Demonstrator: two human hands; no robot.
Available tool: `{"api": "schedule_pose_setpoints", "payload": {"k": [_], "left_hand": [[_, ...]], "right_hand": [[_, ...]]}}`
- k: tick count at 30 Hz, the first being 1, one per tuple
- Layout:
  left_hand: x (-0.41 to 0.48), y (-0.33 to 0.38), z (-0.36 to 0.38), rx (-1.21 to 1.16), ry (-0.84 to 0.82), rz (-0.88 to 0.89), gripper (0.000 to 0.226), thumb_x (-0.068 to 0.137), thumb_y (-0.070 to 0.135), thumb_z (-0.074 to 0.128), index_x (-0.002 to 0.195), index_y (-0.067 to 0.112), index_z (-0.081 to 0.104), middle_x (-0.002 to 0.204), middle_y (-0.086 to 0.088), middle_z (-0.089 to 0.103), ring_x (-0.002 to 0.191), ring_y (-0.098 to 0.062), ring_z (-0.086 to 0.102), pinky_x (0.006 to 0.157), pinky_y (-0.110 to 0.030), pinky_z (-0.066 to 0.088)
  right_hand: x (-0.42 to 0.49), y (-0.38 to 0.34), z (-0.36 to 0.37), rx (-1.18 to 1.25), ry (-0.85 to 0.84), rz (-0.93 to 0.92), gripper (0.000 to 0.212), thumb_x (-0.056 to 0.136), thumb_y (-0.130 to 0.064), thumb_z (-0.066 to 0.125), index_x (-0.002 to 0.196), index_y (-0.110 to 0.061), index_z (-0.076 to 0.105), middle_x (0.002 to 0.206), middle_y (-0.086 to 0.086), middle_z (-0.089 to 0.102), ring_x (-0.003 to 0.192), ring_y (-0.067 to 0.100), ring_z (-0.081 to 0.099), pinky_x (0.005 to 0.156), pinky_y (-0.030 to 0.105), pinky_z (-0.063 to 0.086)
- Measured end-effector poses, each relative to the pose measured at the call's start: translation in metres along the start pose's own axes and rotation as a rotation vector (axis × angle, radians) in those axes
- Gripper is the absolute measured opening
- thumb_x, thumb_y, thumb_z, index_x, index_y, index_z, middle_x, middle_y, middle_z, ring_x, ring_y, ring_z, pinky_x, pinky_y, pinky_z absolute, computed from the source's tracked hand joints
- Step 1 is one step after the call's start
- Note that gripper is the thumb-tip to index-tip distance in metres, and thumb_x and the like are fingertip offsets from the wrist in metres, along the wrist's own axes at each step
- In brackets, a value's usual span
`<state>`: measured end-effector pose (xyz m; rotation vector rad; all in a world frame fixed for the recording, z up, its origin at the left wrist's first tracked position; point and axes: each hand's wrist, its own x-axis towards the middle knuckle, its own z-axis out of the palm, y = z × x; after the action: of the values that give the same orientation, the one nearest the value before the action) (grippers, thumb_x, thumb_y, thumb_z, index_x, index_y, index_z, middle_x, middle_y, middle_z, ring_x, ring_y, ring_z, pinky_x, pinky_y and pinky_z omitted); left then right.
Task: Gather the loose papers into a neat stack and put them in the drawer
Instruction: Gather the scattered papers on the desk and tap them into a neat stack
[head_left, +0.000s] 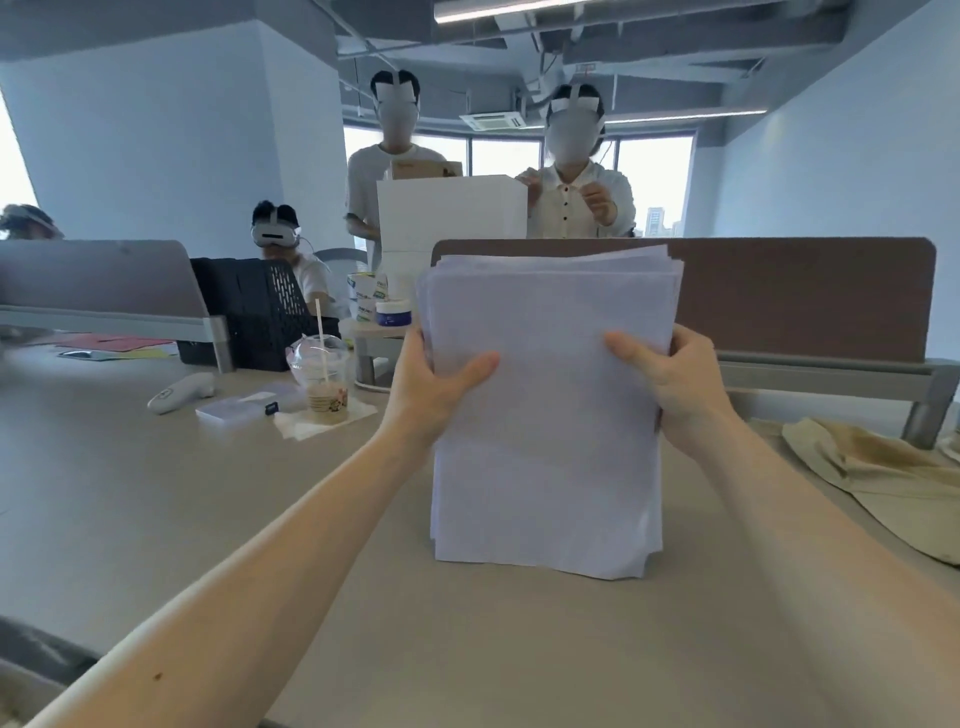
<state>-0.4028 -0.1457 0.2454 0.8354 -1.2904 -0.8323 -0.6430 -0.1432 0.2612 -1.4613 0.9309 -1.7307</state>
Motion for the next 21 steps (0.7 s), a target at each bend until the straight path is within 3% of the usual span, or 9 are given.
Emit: {"api": "schedule_pose_setpoints", "payload": {"k": [5,9,13,16,18,21], "left_hand": [[0.014,0.023,0.004,0.012,0.011,0.007,0.064,0.069,0.031,0.088,0.121,0.016,0.053,0.116,-0.002,0.07,0.1,-0.018,0.071,0.082,-0.04,0.06],[0.013,0.032,0.007,-0.058,-0.023,-0.023,0.06,0.073,0.039,0.083,0.122,0.018,0.055,0.115,0.0,0.071,0.1,-0.018,0.072,0.085,-0.043,0.059],[0.015,0.046,0.017,-0.05,0.109,-0.062,0.065,0.065,0.068,0.073,0.11,0.022,0.059,0.114,0.005,0.068,0.106,-0.018,0.066,0.096,-0.049,0.052],[0.017,0.06,0.025,-0.043,0.198,-0.114,0.084,0.061,0.078,0.066,0.127,0.027,0.057,0.127,0.005,0.061,0.117,-0.02,0.058,0.102,-0.048,0.046],[0.019,0.067,0.03,-0.031,0.257,-0.135,0.08,0.061,0.076,0.068,0.119,0.022,0.062,0.12,0.003,0.064,0.111,-0.02,0.06,0.098,-0.044,0.049],[0.021,0.072,0.034,-0.022,0.336,-0.137,0.047,0.067,0.062,0.075,0.085,0.02,0.064,0.097,0.002,0.069,0.093,-0.02,0.066,0.086,-0.038,0.055]], "right_hand": [[0.004,-0.02,0.004,-0.117,0.08,-0.129,0.052,0.066,-0.048,0.077,0.108,-0.021,0.062,0.105,-0.003,0.07,0.091,0.015,0.07,0.073,0.03,0.06],[0.001,-0.025,0.01,-0.169,0.111,-0.136,0.048,0.079,-0.05,0.071,0.112,-0.017,0.061,0.104,-0.003,0.068,0.091,0.011,0.068,0.068,0.023,0.058],[0.005,-0.035,0.019,-0.158,0.233,-0.078,0.044,0.08,-0.062,0.065,0.089,-0.02,0.061,0.089,-0.007,0.064,0.079,0.01,0.061,0.071,0.03,0.053],[0.008,-0.043,0.026,-0.12,0.32,-0.014,0.052,0.073,-0.068,0.064,0.073,-0.019,0.05,0.076,-0.004,0.052,0.069,0.011,0.048,0.067,0.031,0.043],[0.007,-0.049,0.032,-0.124,0.407,0.01,0.057,0.072,-0.069,0.064,0.062,-0.018,0.04,0.068,-0.007,0.049,0.064,0.011,0.044,0.064,0.028,0.039],[0.008,-0.06,0.038,-0.206,0.483,0.048,0.048,0.073,-0.067,0.063,0.062,-0.022,0.05,0.069,-0.012,0.055,0.071,0.011,0.053,0.069,0.031,0.042]]}}
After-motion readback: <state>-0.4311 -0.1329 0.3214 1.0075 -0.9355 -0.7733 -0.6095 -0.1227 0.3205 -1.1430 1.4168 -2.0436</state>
